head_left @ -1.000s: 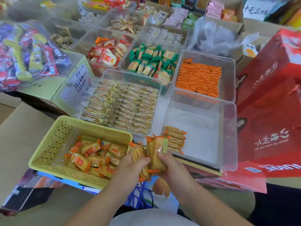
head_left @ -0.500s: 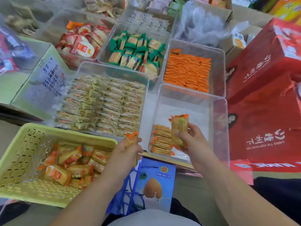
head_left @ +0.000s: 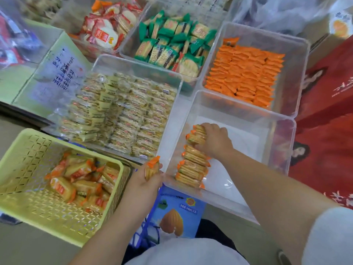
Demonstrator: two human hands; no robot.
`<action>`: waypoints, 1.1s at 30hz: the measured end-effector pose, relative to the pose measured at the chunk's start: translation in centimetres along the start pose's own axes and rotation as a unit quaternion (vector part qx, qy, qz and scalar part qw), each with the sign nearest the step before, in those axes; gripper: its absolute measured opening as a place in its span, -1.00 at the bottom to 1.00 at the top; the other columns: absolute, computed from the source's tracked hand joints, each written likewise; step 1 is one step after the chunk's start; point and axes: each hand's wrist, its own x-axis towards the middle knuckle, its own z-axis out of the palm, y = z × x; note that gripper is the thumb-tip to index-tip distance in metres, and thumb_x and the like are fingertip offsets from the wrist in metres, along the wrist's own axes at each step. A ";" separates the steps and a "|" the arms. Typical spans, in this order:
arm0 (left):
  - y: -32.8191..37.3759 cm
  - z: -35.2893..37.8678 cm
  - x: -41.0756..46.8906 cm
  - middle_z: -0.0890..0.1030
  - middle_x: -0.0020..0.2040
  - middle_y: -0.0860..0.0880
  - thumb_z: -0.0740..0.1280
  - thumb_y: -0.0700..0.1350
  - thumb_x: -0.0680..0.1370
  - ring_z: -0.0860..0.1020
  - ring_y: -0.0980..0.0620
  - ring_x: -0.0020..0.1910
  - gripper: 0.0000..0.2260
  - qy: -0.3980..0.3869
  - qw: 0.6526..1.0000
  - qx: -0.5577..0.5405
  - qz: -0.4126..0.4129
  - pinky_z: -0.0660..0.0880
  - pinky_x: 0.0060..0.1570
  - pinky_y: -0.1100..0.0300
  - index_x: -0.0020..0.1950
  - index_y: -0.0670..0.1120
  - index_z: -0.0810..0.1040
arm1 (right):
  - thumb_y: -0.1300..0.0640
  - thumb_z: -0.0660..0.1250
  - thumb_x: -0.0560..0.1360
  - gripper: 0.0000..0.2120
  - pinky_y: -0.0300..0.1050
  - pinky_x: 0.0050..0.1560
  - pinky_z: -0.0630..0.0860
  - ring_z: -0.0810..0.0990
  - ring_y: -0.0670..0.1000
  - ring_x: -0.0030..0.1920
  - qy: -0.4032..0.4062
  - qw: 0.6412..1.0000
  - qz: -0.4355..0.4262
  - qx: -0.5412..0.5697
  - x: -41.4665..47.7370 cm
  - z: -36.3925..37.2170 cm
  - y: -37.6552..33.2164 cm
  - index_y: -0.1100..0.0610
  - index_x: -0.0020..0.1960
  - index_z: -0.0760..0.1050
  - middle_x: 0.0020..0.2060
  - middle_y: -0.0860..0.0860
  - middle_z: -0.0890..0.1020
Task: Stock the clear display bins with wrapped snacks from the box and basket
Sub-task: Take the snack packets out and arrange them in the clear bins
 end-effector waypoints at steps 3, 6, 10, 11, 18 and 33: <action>0.2 0.3 -0.1 0.71 0.09 0.11 0.38 0.20 0.26 0.67 0.24 -0.05 -0.43 0.002 1.000 -0.004 -0.013 0.52 -0.06 0.17 0.27 0.12 0.63 | -0.44 0.35 0.36 -0.19 0.19 0.25 0.43 0.19 0.20 0.42 -0.023 1.000 0.003 -0.020 -0.2 0.2 0.1 -0.22 0.51 0.19 0.44 0.04 0.25; 0.5 0.6 0.0 0.72 -0.09 0.08 0.39 -0.05 0.53 0.62 0.15 -0.25 -0.76 0.036 0.999 -0.016 -0.004 0.52 -0.21 0.20 0.18 0.14 0.67 | -0.41 0.14 0.53 -0.36 0.16 0.28 0.40 0.17 0.19 0.41 -0.007 1.000 0.009 0.001 -0.9 0.7 0.3 -0.20 0.54 0.20 0.42 0.07 0.22; 1.8 0.6 -0.3 0.53 -0.42 0.03 0.31 0.02 0.42 0.43 0.09 -0.47 -0.80 0.079 0.996 -0.003 0.033 0.45 -0.35 0.11 0.01 0.19 0.60 | -0.03 0.22 0.65 -0.50 0.09 0.29 0.38 0.31 0.24 0.34 0.038 0.998 -0.013 0.055 -1.6 1.2 0.4 0.05 0.56 0.26 0.42 0.12 0.36; 2.4 0.5 -0.4 0.55 -0.38 0.01 0.29 0.03 0.39 0.45 0.11 -0.46 -0.77 0.084 0.995 0.012 0.044 0.46 -0.32 0.07 0.03 0.16 0.55 | 0.00 0.24 0.65 -0.52 0.08 0.29 0.37 0.34 0.24 0.34 0.046 0.997 -0.016 0.060 -1.7 1.2 0.4 0.08 0.54 0.30 0.42 0.12 0.39; 7.9 2.7 2.6 0.45 -0.32 0.08 0.35 -0.14 0.56 0.44 0.21 -0.38 -0.84 0.009 0.957 0.205 0.206 0.36 -0.41 0.38 -0.09 0.05 0.40 | -0.16 0.18 0.65 -0.52 -0.08 0.06 0.44 0.46 0.14 0.18 0.018 0.991 0.035 0.126 -2.7 1.8 1.4 -0.22 0.55 0.22 0.32 0.05 0.24; 11.4 15.9 16.2 0.55 0.14 -0.13 0.28 -0.23 0.58 0.52 -0.19 0.19 -0.76 -0.087 0.594 0.715 0.359 0.47 0.08 -0.04 0.24 -0.13 0.56 | 0.08 0.43 0.53 -0.44 0.02 0.13 0.52 0.56 0.10 0.12 0.064 0.954 0.036 0.292 -3.2 2.7 2.3 -0.01 0.47 0.33 0.16 0.05 0.49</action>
